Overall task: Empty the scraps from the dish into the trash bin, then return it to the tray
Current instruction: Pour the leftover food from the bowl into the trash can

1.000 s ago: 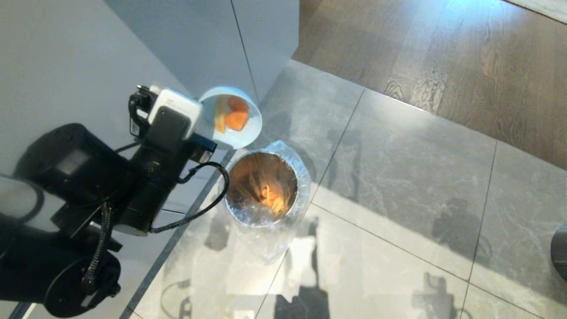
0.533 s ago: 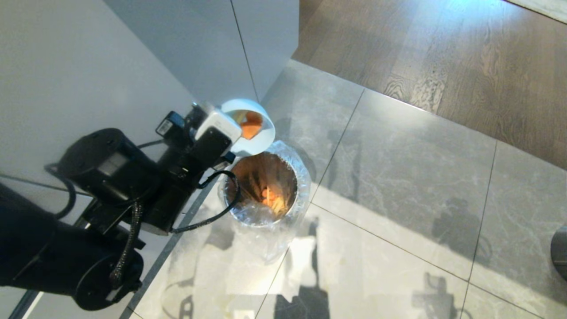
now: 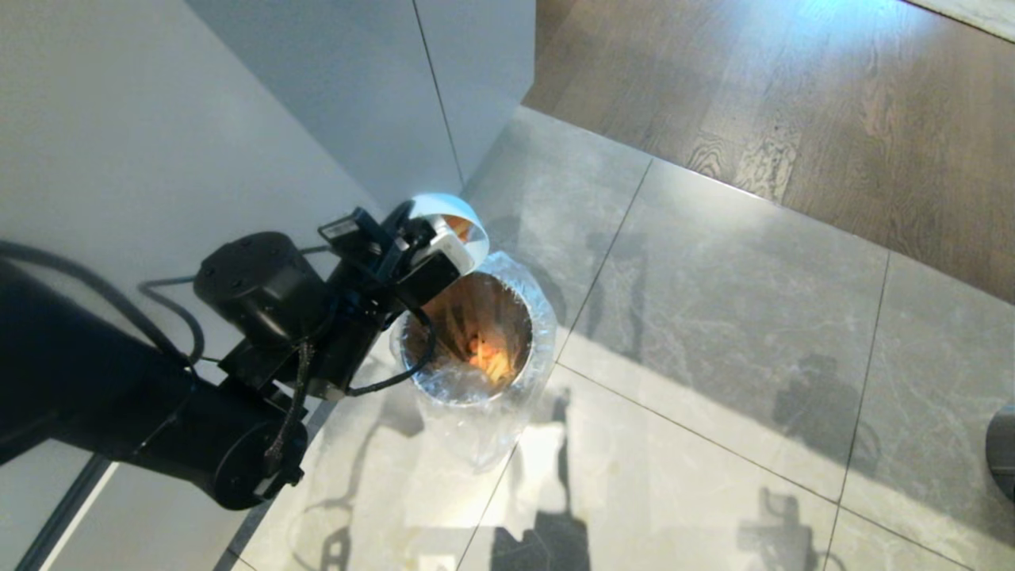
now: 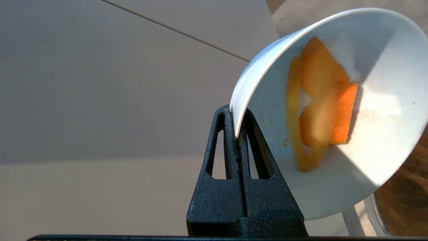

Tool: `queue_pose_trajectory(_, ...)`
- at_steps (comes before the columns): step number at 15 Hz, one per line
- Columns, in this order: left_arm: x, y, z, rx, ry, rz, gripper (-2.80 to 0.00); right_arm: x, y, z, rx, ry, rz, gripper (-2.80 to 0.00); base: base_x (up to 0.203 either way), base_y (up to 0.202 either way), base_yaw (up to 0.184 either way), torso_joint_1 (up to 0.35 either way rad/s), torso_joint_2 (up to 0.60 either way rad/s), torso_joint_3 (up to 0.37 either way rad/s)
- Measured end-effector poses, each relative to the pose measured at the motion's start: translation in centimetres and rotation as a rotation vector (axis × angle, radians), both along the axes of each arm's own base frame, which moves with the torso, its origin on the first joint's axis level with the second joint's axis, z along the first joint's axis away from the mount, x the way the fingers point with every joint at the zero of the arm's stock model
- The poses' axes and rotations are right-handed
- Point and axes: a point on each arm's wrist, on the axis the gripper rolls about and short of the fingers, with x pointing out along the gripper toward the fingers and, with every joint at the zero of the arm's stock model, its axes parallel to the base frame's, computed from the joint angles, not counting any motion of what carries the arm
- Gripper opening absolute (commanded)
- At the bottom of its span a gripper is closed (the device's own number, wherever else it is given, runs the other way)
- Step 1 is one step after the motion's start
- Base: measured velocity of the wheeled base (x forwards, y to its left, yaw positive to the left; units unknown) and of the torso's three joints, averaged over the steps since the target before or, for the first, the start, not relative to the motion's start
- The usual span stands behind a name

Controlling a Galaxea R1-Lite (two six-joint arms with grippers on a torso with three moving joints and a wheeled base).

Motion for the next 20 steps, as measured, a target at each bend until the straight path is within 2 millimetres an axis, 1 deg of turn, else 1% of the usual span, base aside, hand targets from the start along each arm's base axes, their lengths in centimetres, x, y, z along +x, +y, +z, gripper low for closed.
queue_pose_trajectory(3, 0.8, 0.5, 0.2, -0.020, -0.010, 0.018, -2.80, 0.0, 0.0, 0.0, 0.000, 0.000, 0.000, -2.80, 0.000, 0.000, 0.000, 0.000, 0.00, 0.000)
queue_pose_trajectory(7, 0.9, 1.2, 0.5, -0.023, -0.019, 0.015, -2.80, 0.0, 0.0, 0.0, 0.000, 0.001, 0.000, -2.80, 0.000, 0.000, 0.000, 0.000, 0.00, 0.000)
queue_pose_trajectory(10, -0.1, 1.7, 1.2, -0.035, -0.027, -0.002, -2.80, 0.0, 0.0, 0.0, 0.000, 0.001, 0.000, -2.80, 0.000, 0.000, 0.000, 0.000, 0.00, 0.000)
queue_pose_trajectory(13, -0.8, 1.9, 2.3, -0.097, -0.049, -0.033, -2.80, 0.0, 0.0, 0.0, 0.000, 0.000, 0.000, -2.80, 0.000, 0.000, 0.000, 0.000, 0.00, 0.000)
queue_pose_trajectory(18, -1.8, 2.3, 4.2, -0.104, -0.113, -0.084, -2.80, 0.0, 0.0, 0.0, 0.001, 0.000, 0.000, -2.80, 0.000, 0.000, 0.000, 0.000, 0.00, 0.000)
queue_pose_trajectory(20, -2.4, 2.4, 4.2, -0.082, -0.113, -0.121, -2.80, 0.0, 0.0, 0.0, 0.000, 0.000, 0.000, -2.80, 0.000, 0.000, 0.000, 0.000, 0.00, 0.000)
